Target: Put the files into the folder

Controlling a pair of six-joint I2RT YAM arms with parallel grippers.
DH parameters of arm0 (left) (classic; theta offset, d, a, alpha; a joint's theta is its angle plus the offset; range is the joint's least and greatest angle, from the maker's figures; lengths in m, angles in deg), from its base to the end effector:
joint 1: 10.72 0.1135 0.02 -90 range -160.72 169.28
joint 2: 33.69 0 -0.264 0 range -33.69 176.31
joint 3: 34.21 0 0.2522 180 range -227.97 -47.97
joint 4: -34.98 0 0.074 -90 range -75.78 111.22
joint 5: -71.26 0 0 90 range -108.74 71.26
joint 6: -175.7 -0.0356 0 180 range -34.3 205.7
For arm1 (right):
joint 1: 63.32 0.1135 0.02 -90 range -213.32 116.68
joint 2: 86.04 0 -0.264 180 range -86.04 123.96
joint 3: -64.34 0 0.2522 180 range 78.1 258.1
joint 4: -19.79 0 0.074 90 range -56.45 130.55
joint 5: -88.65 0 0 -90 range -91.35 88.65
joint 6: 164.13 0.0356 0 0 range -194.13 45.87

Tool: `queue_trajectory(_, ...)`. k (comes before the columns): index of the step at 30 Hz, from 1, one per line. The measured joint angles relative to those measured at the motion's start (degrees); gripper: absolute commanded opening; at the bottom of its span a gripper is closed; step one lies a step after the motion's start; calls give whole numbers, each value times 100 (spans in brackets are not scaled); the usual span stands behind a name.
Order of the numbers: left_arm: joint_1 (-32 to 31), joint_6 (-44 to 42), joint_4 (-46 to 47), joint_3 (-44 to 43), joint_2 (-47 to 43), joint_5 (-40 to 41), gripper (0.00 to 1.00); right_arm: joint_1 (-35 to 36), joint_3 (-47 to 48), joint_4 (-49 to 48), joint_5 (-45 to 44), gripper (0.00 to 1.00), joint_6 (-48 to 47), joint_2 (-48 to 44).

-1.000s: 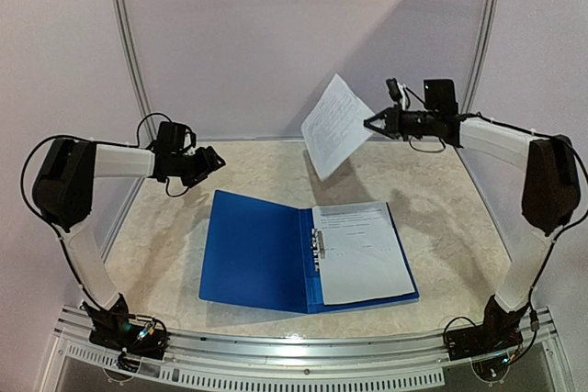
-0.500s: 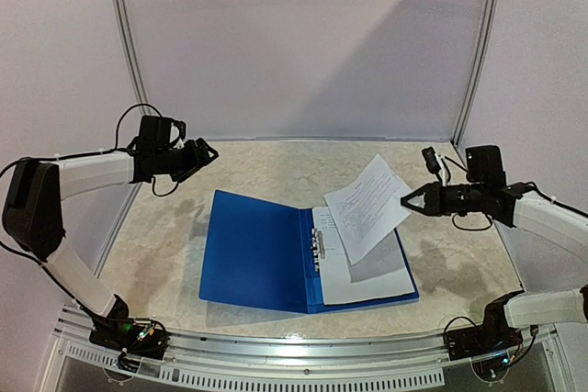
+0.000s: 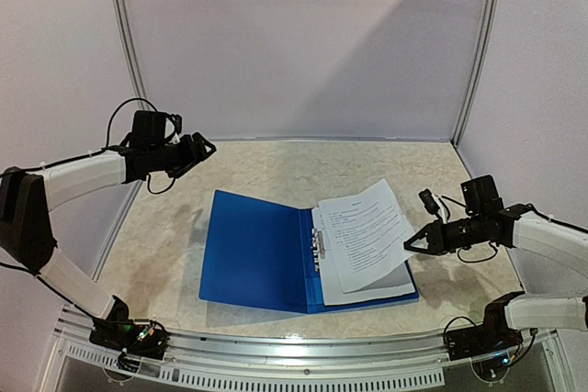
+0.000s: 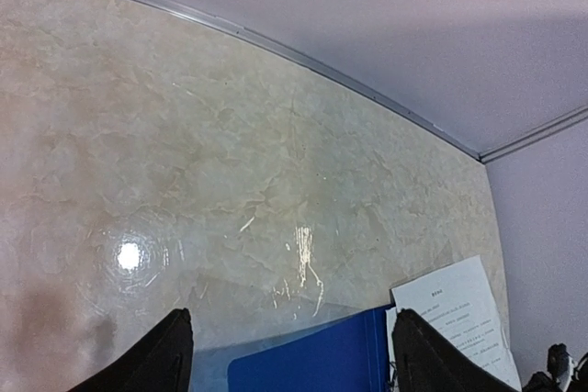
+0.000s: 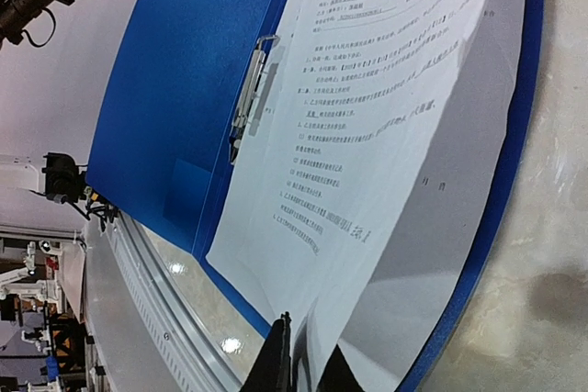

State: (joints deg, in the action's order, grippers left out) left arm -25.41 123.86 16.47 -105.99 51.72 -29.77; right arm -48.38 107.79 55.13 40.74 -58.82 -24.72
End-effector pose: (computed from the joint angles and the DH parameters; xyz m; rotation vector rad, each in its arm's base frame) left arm 0.3235 -0.0918 0.2593 -0.3340 2.1880 -0.7348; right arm 0.1808 0.0729 0.1873 -0.3095 2.4827 1.1371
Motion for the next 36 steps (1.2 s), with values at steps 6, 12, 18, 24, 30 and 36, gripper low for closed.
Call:
queue_trajectory(6, -4, 4, -7, 2, 0, 9, 76, 0, -31, 205, 160, 13, -46, 2)
queue_trajectory(12, -4, -20, -26, 13, -2, 17, 76, 0, -44, 197, 275, 40, -190, 337)
queue_trajectory(18, -4, -44, -39, 98, -2, -9, 77, 0, 385, 184, 382, 41, -358, 1316)
queue_trajectory(24, -9, -46, -31, 247, -2, -31, 77, 0, 752, 160, 323, 35, -387, 2011)
queue_trajectory(30, -9, -50, -33, 339, -2, -37, 77, -13, 916, 269, 81, 0, -352, 2354)
queue_trajectory(36, -11, -50, -26, 343, -2, -55, 77, -37, 863, 466, 44, 0, -361, 2262)
